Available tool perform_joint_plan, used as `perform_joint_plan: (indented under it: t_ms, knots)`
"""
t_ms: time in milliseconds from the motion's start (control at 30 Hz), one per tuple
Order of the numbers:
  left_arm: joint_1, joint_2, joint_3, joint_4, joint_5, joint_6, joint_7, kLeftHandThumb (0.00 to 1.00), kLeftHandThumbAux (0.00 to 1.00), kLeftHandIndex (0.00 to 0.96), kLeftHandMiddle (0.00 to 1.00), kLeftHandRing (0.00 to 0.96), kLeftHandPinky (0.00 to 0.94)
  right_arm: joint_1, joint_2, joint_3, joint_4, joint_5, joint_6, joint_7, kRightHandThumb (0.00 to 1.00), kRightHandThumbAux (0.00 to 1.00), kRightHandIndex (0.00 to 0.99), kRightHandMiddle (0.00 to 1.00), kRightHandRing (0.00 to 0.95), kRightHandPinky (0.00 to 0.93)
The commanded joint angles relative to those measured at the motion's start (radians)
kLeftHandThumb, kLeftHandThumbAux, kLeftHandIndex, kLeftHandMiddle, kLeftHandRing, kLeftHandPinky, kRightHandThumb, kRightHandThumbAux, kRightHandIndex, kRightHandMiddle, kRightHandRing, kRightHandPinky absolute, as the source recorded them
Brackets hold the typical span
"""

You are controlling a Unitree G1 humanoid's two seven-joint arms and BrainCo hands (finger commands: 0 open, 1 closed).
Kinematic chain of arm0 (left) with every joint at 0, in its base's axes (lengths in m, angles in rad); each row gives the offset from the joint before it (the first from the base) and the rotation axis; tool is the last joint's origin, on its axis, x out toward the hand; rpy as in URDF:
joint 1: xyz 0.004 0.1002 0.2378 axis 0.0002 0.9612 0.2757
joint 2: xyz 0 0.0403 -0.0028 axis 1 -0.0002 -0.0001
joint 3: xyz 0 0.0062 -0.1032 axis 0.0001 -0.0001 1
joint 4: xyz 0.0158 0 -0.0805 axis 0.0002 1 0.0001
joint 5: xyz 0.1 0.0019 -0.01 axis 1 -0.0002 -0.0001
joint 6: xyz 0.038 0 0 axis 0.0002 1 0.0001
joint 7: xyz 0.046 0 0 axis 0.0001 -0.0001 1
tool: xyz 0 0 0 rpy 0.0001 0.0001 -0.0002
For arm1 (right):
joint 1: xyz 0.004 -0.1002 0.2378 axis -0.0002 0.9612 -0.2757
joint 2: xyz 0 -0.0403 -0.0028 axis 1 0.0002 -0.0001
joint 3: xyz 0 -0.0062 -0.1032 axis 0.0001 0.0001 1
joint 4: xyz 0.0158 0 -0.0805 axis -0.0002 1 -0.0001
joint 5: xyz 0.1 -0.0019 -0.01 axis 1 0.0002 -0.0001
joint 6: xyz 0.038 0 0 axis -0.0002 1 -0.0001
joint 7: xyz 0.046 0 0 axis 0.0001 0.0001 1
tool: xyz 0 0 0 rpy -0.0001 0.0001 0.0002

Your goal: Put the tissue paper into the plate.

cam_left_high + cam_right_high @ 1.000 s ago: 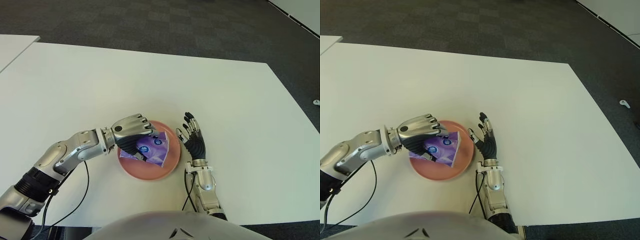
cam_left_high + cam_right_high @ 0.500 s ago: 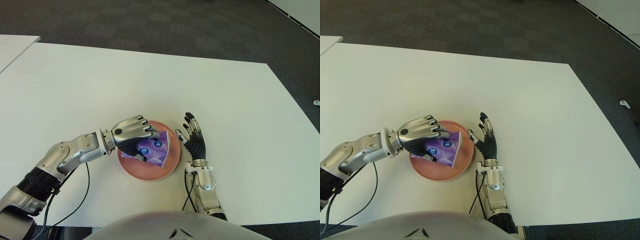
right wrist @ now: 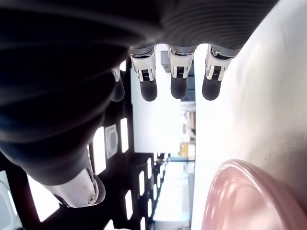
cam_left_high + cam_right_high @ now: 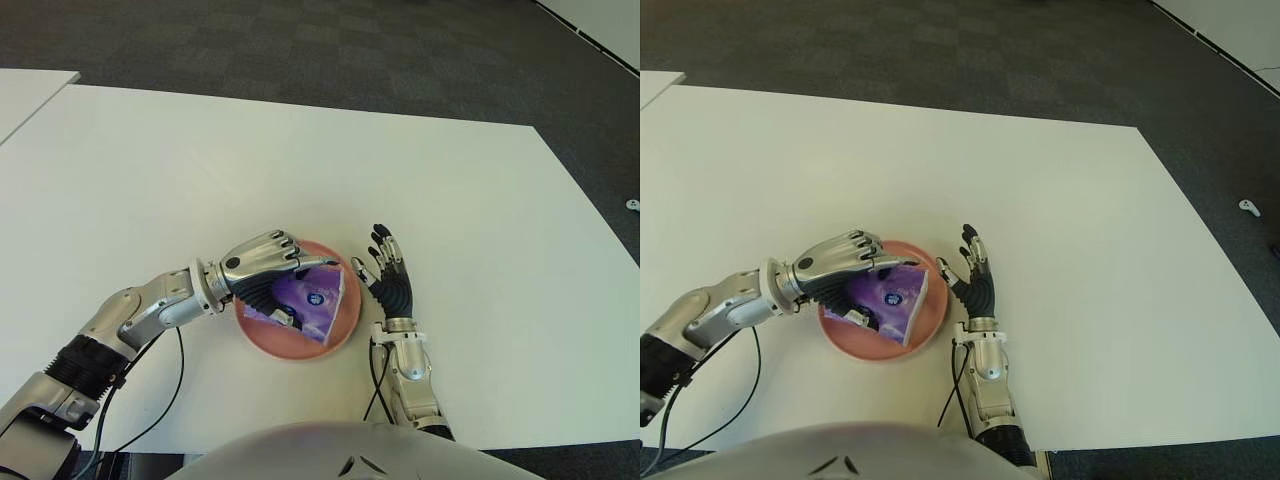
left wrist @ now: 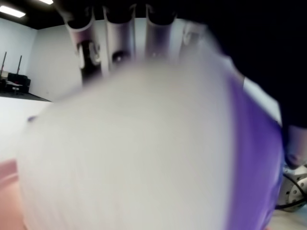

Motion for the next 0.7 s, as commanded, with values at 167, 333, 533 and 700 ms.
perform_joint_plan:
  t_ms: [167,333,533,700]
  knots:
    - [0.038,-0.018,0.019,0.014,-0.03,0.021,-0.035,0.0,0.427,0.0,0.0,0.0,0.0,0.102,-0.02,0.003,0.204,-0.04,0.011,-0.016,0.0,0.757,0.0,0.0,0.0,0.0]
    - [0.044,-0.024,0.029,0.013,-0.013,0.024,-0.017,0.0,0.446,0.0,0.0,0.0,0.0,0.112,-0.02,0.006,0.19,-0.043,0.018,-0.021,0.0,0.769,0.0,0.0,0.0,0.0]
    - [0.049,-0.028,0.036,0.011,-0.012,0.025,-0.014,0.0,0.468,0.0,0.0,0.0,0.0,0.118,-0.016,0.014,0.152,-0.055,0.047,-0.038,0.0,0.762,0.0,0.0,0.0,0.0]
    - [0.054,-0.03,0.045,0.004,-0.017,0.028,-0.028,0.0,0.477,0.0,0.0,0.0,0.0,0.102,-0.026,0.014,0.211,-0.046,0.004,-0.029,0.0,0.765,0.0,0.0,0.0,0.0]
